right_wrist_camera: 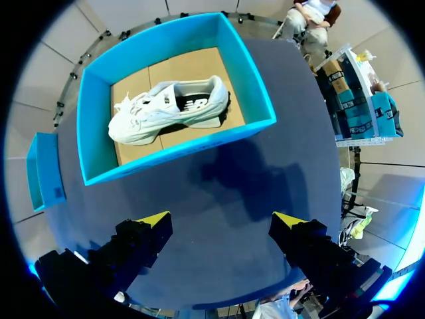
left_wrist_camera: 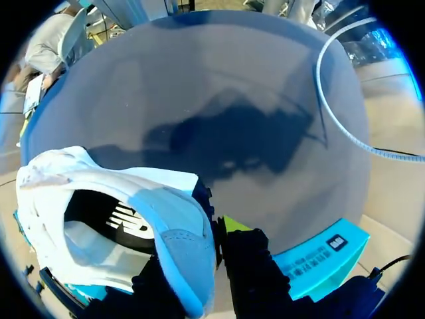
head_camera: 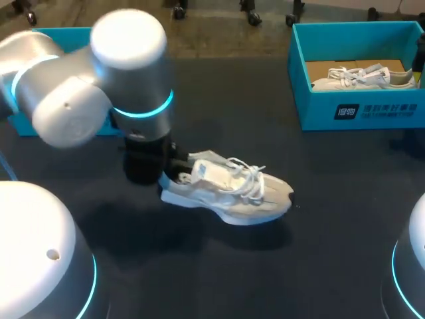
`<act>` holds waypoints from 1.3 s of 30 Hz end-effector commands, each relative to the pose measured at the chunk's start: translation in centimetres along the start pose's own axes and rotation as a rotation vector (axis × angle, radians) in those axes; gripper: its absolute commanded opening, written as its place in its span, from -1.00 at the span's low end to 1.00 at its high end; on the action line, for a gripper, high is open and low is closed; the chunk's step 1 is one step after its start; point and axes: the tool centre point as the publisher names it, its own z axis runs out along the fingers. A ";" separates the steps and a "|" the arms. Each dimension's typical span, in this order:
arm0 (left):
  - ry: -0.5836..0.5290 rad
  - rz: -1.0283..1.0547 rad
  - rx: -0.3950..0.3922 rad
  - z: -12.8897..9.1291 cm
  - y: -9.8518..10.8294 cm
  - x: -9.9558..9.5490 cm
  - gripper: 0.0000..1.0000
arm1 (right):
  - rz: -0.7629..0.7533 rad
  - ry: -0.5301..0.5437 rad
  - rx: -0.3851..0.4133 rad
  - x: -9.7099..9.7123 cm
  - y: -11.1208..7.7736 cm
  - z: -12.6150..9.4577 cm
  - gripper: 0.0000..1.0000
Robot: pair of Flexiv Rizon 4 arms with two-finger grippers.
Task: Take the shoe out of the shoebox, open the shoe tongue, remove and reinsert the insole, then place the shoe into the shoebox
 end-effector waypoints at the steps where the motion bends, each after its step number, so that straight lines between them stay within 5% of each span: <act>1: 0.019 -0.007 0.017 1.8 0.7 -2.7 -1.00 | 0.000 -0.002 0.000 0.1 0.0 0.0 1.00; 15: 0.055 -0.023 0.045 4.9 -0.6 -6.4 -1.00 | 0.000 -0.002 0.000 0.1 0.0 0.0 1.00; 39: 0.111 -0.041 0.100 7.6 -0.6 -8.9 -1.00 | 0.000 -0.002 0.000 0.1 0.0 0.0 1.00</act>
